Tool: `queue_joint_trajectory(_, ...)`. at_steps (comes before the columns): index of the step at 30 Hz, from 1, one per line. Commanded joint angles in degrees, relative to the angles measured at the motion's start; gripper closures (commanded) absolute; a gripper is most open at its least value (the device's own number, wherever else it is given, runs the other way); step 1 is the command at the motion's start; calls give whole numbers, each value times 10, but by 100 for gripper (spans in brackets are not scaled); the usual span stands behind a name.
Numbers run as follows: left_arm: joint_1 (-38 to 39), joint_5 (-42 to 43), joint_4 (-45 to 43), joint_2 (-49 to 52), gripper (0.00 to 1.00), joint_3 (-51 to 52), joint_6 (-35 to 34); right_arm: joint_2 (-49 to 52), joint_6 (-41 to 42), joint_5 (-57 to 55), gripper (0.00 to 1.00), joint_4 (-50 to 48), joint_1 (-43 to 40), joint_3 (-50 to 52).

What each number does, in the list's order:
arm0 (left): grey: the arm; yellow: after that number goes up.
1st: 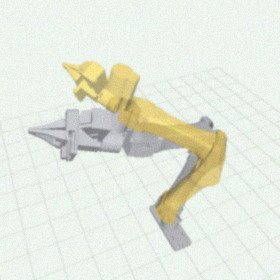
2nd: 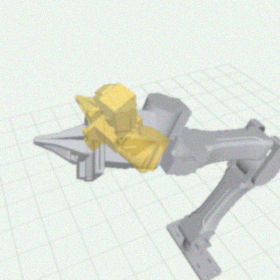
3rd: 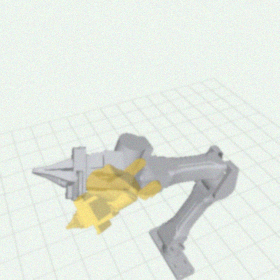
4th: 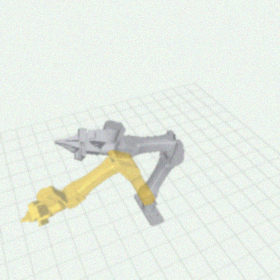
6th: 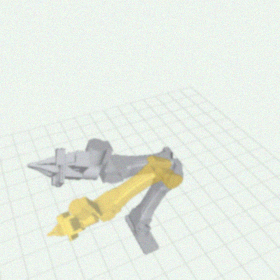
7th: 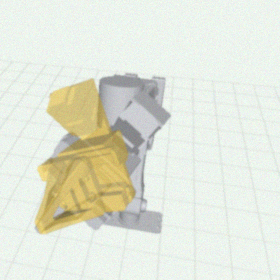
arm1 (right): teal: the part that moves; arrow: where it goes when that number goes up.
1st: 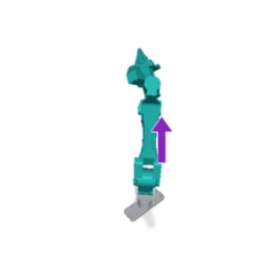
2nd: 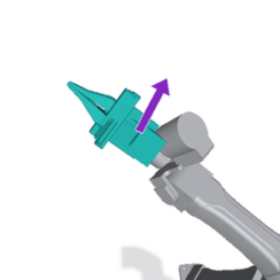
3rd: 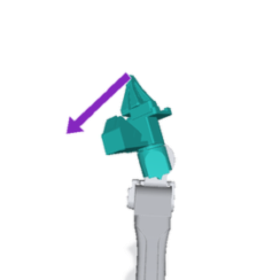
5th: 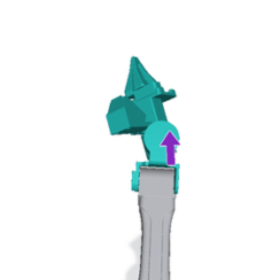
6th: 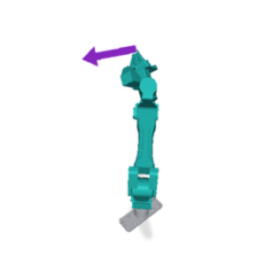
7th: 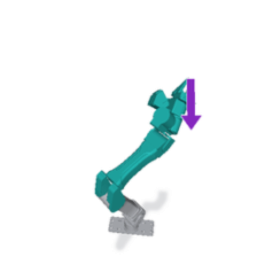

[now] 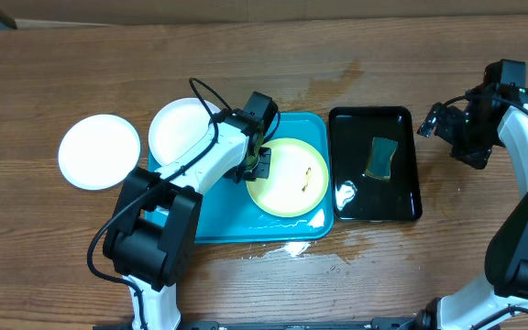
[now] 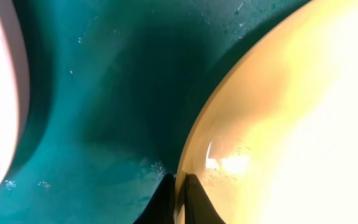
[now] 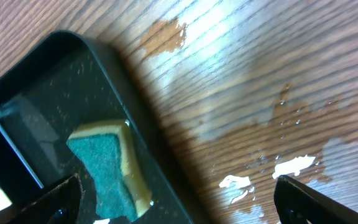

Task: Clean dirty plates on tray and stack at the side
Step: 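Hold the yellow plate steady on the teal tray with the left gripper, then lower the right gripper onto the green sponge in the black tray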

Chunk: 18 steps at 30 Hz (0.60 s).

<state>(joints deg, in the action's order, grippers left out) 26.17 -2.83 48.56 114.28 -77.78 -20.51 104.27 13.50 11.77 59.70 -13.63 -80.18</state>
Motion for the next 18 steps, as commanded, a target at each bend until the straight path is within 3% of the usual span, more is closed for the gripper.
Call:
queue_joint_trajectory(1, -2, 5, 0, 4, 96, 2, 12, 0, 3, 69, 0, 10, 0, -13)
queue_joint_trajectory(2, -2, 5, -1, 4, 96, 2, 13, 0, 3, 91, 0, 8, 0, -13)
queue_joint_trajectory(5, -2, 10, -3, 4, 94, 2, 12, 0, 0, 111, 14, 18, 19, -13)
queue_joint_trajectory(12, -2, 31, -14, 4, 85, 2, 9, 0, 2, -29, 15, 26, 138, -12)
queue_joint_trajectory(18, -3, 24, -11, 4, 81, 2, -5, 0, 71, -172, 14, 19, 215, -12)
